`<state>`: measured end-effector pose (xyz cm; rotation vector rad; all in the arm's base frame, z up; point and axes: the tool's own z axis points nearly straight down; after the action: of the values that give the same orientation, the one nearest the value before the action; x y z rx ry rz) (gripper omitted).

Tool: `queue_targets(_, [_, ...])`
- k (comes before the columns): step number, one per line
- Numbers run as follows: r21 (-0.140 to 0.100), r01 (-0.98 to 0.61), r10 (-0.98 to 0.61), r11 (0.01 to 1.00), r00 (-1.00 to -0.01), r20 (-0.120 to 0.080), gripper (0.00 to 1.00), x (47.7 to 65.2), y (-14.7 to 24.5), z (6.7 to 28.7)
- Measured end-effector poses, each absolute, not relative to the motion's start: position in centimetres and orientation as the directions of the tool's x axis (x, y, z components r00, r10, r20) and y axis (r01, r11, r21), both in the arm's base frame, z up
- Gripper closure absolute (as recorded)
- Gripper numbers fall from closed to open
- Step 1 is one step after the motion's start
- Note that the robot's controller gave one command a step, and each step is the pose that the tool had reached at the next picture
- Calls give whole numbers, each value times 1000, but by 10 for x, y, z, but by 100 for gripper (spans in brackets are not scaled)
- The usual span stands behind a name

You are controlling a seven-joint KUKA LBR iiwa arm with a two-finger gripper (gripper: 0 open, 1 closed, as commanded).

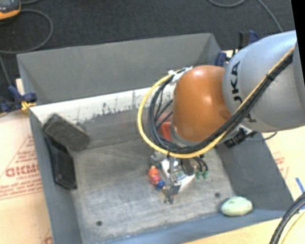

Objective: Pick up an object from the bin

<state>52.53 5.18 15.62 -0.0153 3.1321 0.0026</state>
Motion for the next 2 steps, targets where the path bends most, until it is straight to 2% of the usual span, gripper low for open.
queue_targets(1, [-2,-24,-24,1000,-1000,1,0,568,34,137])
queue_targets(2, [1,-12,-12,1000,-1000,-14,0,572,31,111])
